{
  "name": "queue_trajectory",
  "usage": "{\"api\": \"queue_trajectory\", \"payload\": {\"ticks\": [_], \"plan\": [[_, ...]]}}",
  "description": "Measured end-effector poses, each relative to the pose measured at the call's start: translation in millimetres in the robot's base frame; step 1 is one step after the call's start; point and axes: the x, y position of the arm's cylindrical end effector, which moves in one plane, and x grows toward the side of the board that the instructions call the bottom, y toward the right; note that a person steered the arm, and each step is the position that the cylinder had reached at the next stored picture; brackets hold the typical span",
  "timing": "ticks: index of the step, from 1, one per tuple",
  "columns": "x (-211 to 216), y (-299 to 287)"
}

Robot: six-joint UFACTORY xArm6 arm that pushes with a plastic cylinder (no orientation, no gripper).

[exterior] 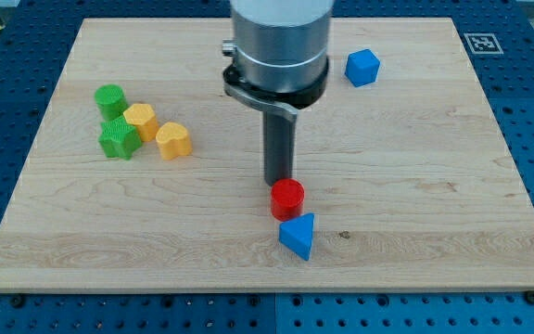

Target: Move the red star diagonally bottom right to the yellow heart

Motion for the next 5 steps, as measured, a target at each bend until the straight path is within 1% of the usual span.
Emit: {"api": "queue_trajectory", "payload": {"ticks": [1,2,4,5], "plan": [[0.0,17.7],[-13.9,32.9],[-165.1,24.8],[-202.0,21.3]]}}
